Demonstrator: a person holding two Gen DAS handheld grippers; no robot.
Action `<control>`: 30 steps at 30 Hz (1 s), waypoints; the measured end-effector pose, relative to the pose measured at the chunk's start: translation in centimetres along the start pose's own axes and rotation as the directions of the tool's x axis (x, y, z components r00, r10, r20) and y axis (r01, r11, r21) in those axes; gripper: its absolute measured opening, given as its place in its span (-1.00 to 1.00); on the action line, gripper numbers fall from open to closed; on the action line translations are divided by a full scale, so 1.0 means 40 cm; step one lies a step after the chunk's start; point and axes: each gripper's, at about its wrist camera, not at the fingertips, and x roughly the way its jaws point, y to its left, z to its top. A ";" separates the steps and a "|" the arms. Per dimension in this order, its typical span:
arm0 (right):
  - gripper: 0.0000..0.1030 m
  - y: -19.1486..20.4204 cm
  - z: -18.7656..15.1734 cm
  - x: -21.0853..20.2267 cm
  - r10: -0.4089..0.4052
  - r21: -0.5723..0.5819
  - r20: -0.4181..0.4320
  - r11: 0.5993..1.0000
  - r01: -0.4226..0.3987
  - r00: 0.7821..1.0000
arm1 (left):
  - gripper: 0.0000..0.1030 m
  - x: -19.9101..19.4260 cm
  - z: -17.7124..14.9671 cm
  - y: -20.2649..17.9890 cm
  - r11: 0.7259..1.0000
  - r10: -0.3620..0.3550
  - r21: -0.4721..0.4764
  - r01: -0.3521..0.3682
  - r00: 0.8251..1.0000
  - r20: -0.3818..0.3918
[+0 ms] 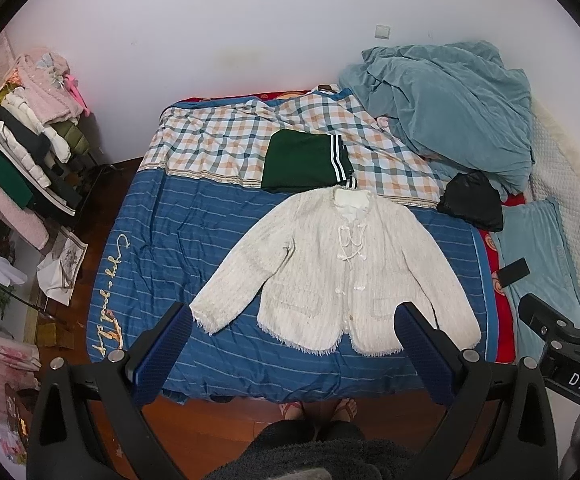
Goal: Fold large clothes
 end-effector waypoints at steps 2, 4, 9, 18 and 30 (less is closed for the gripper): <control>1.00 -0.003 0.006 0.008 0.005 0.027 0.002 1.000 -0.005 1.000 | 1.00 0.025 0.008 0.009 1.000 0.012 -0.003 -0.012 1.000 0.028; 1.00 -0.013 0.001 0.032 0.030 0.068 0.017 0.997 -0.031 0.999 | 1.00 0.064 0.018 0.010 1.000 0.031 0.005 -0.031 0.998 0.053; 1.00 -0.074 -0.030 0.189 0.066 0.235 -0.018 0.970 -0.060 0.998 | 1.00 0.227 0.023 0.008 0.993 0.104 0.040 -0.108 0.991 0.082; 0.27 -0.349 -0.271 0.681 0.150 0.703 -0.122 0.710 -0.021 0.981 | 1.00 0.654 -0.045 -0.053 0.977 0.209 0.068 -0.203 0.974 -0.090; 0.31 -0.626 -0.695 1.421 0.354 0.993 0.051 0.086 -0.087 0.934 | 1.00 1.153 -0.172 -0.225 0.953 0.301 0.130 -0.274 0.902 -0.309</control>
